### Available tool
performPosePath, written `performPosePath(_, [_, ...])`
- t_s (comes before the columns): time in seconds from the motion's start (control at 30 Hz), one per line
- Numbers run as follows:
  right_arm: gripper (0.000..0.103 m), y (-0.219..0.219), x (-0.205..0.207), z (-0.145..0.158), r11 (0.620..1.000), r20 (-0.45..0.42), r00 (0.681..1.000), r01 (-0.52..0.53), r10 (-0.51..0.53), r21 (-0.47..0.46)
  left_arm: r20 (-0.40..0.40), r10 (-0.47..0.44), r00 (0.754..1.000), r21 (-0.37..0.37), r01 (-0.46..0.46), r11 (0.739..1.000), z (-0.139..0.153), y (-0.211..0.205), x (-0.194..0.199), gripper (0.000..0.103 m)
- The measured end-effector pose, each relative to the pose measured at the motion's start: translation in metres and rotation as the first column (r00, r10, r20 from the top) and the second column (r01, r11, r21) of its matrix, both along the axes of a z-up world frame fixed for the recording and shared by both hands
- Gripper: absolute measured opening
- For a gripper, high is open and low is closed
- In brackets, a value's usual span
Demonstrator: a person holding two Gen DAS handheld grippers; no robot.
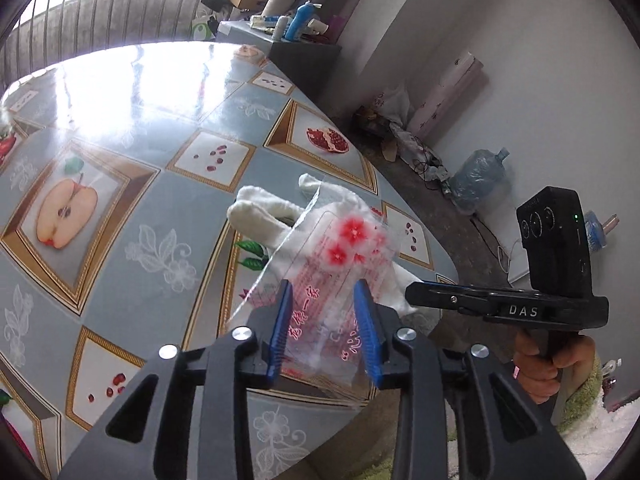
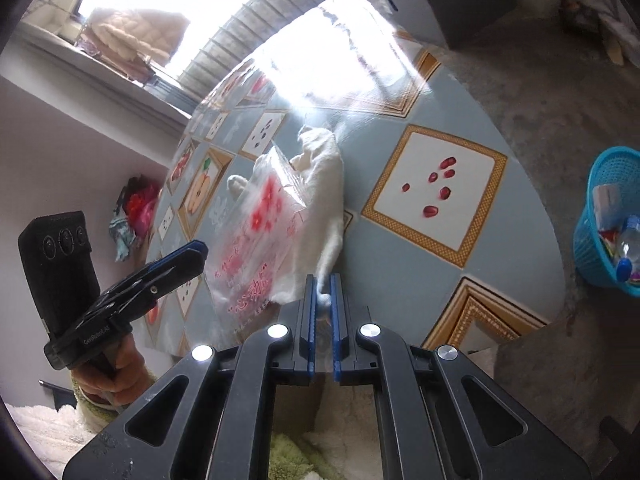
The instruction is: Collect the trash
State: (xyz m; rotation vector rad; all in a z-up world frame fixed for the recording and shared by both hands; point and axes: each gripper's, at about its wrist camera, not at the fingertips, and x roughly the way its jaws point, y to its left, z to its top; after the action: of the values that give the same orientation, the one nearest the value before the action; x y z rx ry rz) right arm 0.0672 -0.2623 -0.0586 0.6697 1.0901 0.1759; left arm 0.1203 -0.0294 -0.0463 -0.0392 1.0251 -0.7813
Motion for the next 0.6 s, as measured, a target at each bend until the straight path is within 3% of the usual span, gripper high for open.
performPosePath(0.17, [0.006, -0.004, 0.000, -0.004, 0.999, 0.005, 0.999, 0.039, -0.039, -0.011, 0.091, 0.036, 0.995, 0.086, -0.044, 0.995, -0.006, -0.008, 0.005, 0.057])
performPosePath(0.27, [0.006, 0.001, 0.002, -0.004, 0.999, 0.009, 0.999, 0.040, -0.039, -0.009, 0.101, 0.029, 0.994, 0.129, -0.042, 0.991, -0.016, -0.011, 0.012, 0.058])
performPosePath(0.4, [0.007, -0.002, 0.000, -0.005, 0.999, 0.012, 0.999, 0.036, -0.036, -0.009, 0.057, 0.018, 0.998, 0.158, -0.027, 0.987, -0.028, -0.014, 0.022, 0.058])
performPosePath(0.6, [0.007, -0.004, 0.000, -0.007, 0.999, 0.009, 0.999, 0.037, -0.037, 0.000, 0.125, -0.012, 0.992, 0.212, -0.015, 0.977, -0.032, -0.021, 0.016, 0.058])
